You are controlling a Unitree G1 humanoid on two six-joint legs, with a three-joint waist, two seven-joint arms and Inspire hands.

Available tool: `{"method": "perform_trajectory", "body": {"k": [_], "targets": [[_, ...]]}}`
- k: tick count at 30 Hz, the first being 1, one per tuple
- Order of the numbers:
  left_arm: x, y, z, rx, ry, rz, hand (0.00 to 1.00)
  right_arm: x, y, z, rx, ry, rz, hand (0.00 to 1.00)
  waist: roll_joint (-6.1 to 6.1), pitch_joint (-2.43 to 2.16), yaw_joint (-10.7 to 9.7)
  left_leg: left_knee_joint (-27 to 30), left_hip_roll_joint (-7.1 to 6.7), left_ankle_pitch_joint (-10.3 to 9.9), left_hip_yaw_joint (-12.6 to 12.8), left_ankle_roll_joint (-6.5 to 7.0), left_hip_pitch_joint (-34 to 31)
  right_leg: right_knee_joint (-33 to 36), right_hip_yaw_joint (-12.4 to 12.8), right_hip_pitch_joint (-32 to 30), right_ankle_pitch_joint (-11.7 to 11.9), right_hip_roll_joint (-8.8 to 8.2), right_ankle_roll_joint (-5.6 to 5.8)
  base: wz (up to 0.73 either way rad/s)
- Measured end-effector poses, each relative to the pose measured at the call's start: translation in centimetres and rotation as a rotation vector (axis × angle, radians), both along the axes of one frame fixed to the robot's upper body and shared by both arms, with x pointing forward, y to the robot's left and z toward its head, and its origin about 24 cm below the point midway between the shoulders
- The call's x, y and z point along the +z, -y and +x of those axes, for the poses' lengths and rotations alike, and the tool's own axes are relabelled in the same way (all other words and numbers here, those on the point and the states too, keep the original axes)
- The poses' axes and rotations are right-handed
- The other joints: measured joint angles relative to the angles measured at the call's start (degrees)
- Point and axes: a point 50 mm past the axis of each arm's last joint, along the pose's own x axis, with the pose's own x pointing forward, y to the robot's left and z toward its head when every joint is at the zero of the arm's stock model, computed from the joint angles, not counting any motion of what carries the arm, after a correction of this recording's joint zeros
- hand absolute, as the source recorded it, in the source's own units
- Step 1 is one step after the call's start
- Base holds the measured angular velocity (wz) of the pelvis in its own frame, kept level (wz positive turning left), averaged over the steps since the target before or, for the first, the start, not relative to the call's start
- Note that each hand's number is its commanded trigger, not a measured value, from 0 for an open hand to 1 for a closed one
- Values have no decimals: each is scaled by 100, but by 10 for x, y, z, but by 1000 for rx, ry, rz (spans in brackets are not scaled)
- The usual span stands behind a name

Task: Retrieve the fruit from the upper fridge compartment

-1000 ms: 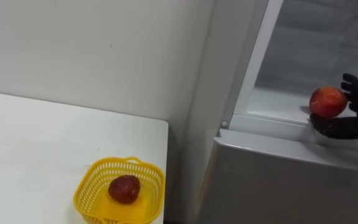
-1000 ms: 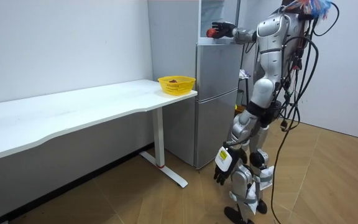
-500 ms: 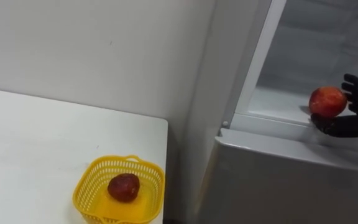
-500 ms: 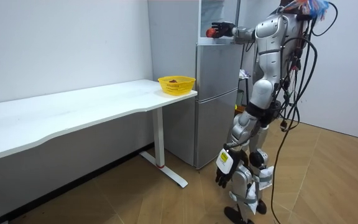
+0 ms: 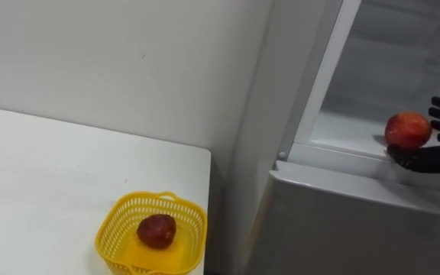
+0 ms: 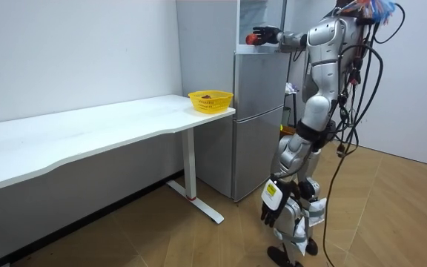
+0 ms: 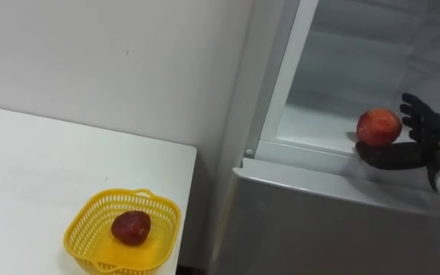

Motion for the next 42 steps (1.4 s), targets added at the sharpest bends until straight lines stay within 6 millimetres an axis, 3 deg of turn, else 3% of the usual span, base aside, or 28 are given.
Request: {"method": "perform_trajectory", "body": {"k": [8, 21, 29, 42], "targets": [[0, 0, 12, -5, 22, 2, 0, 5, 3, 2, -33, 35, 71, 0, 2, 4, 95, 10, 8, 14, 64, -9, -143, 28, 4, -183, 12, -11, -21, -4], [0, -3, 10, 3, -3, -11, 0, 5, 13, 6, -88, 41, 209, 0, -8, 17, 155, 20, 11, 14, 73, -9, -221, 28, 5, -255, 18, -10, -31, -1], [0, -3, 10, 4, -5, -10, 0, 11, 11, 9, -77, 69, 247, 0, 79, 68, 195, 11, 17, 16, 96, -13, -237, 18, 6, -281, 27, 30, -44, -3], [0, -2, 16, -13, 19, 21, 0, 17, 0, 16, -44, 73, 237, 0, 181, 30, 168, -6, 21, 52, 93, -36, -317, 36, 9, -378, 46, 38, -74, -1]]}}
